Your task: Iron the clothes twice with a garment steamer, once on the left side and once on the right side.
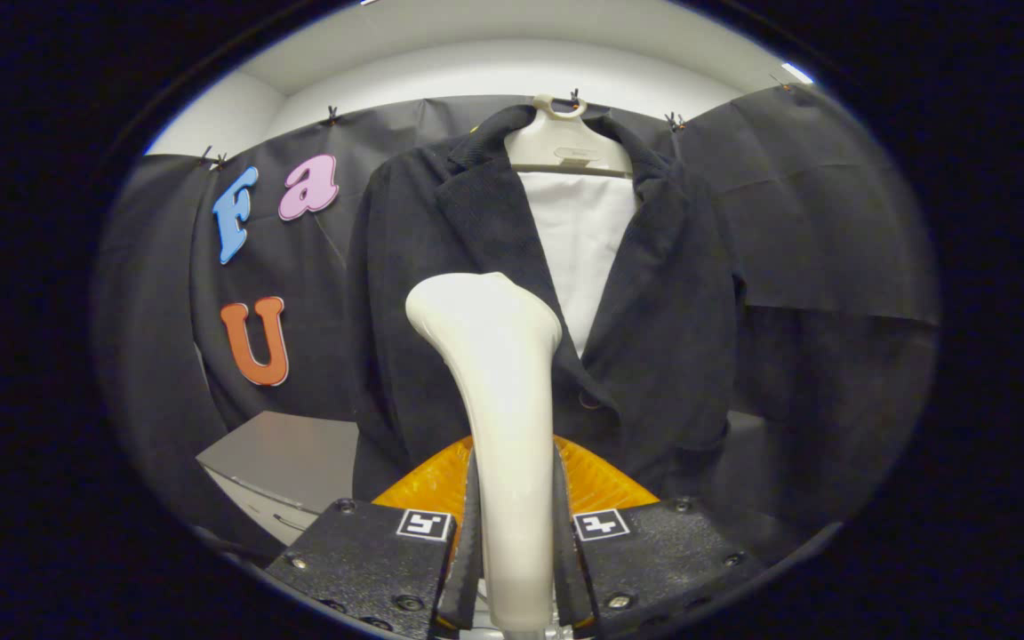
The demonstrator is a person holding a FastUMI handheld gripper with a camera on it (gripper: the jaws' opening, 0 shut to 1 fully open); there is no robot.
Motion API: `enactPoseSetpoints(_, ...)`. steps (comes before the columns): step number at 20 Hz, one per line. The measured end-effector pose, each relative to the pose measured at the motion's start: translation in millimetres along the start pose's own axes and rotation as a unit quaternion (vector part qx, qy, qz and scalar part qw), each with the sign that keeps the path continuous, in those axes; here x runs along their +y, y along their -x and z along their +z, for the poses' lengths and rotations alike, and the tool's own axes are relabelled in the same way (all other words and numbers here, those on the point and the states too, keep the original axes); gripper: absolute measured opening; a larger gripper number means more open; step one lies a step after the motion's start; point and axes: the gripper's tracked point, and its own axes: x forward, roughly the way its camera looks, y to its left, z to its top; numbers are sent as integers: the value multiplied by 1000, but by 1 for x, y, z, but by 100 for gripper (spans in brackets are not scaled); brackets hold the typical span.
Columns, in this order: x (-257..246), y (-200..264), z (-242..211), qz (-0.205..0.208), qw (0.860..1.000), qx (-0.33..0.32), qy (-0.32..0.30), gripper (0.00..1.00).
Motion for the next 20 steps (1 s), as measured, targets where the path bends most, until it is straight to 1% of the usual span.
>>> enactPoseSetpoints(5, -5, 1, -33, -3, 1000, 14, 13, 37)
enactPoseSetpoints(8, -10, -1, -60, -6, 999, 44, 6, 37)
enactPoseSetpoints(13, -23, -5, -102, -13, 997, 72, 0, 37)
enactPoseSetpoints(20, -23, -4, -154, -13, 995, 102, 14, 37)
